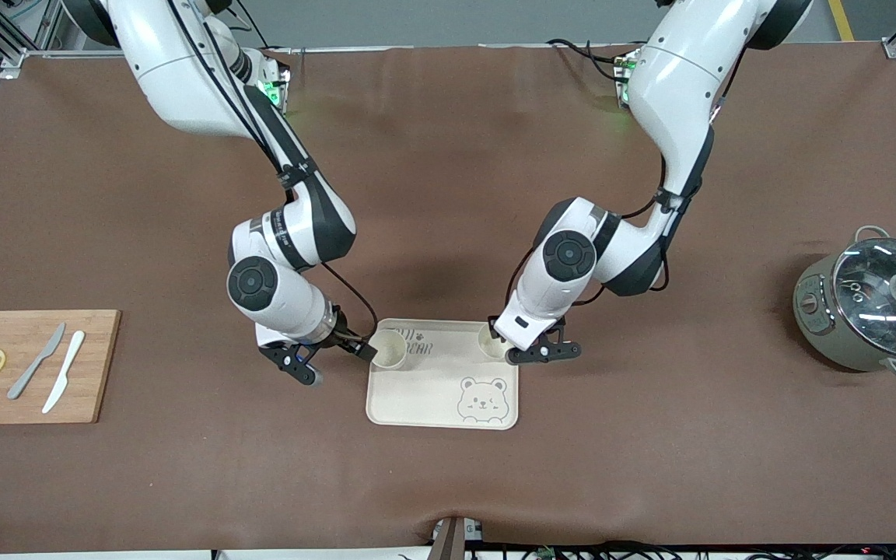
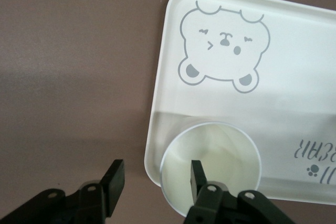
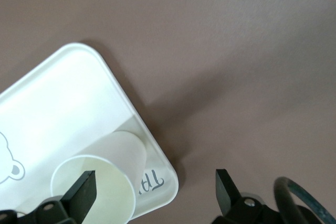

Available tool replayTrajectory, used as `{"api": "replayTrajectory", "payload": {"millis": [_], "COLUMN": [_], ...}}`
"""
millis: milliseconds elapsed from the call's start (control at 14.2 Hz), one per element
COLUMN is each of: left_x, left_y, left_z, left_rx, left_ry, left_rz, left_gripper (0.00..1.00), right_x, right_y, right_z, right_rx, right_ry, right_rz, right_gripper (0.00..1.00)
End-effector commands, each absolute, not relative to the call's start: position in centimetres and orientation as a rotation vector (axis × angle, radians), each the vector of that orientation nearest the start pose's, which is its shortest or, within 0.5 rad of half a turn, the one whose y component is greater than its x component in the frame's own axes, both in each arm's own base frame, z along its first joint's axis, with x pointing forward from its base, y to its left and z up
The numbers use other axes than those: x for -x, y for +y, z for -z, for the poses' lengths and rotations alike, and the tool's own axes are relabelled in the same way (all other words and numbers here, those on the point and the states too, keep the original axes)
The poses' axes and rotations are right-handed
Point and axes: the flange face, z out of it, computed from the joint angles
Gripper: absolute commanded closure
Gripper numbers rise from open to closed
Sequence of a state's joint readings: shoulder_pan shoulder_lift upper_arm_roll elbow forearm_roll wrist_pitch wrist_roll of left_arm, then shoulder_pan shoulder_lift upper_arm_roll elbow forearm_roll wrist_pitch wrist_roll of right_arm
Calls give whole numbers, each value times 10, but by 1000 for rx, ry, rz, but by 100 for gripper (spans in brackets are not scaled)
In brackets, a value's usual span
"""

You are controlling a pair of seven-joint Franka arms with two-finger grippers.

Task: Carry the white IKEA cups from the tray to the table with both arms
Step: 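Lift the cups and carry them apart, right toward the cutting board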

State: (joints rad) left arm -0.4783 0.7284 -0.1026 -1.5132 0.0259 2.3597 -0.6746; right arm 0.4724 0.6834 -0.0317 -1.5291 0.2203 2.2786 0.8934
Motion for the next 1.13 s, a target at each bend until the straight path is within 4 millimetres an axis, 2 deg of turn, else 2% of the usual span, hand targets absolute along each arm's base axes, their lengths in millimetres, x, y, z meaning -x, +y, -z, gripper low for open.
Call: {"api": "replayTrajectory", "payload": {"millis": [0,212,353,495,565,636,707,918,1060], "left_x": [-616,-617,-619,-620,-622,-628,-629,-633,-646], "left_y": [-396,-398,-396,-395,-394,-388,-386,-376,-346], "left_z": [-241,-234,-236,-243,-250,-267,-277,-313,-336], "left_rx": [3255,3264,3263,3263,3264,3269,3271,3263,3249], "left_ry": [-188,-182,-160,-157,-157,-166,-170,-186,-253], "left_rz": [164,183,196,213,230,260,270,301,315], "left_gripper": [66,96,100,100,100,100,100,100,100], "right_x": [-644,-643,-642,-638,-639,-639,-639,-647,-653], "right_y": [326,326,331,345,346,346,346,341,340], "right_z": [-257,-247,-242,-240,-241,-241,-241,-252,-270], "right_rx": [2836,2841,2824,2822,2820,2822,2820,2806,2796], "right_ry": [875,880,899,890,890,880,880,882,881], "right_rz": [-54,-65,-41,-31,-31,-31,-33,-21,-9], "right_gripper": [1,13,25,44,58,82,99,100,100]}}
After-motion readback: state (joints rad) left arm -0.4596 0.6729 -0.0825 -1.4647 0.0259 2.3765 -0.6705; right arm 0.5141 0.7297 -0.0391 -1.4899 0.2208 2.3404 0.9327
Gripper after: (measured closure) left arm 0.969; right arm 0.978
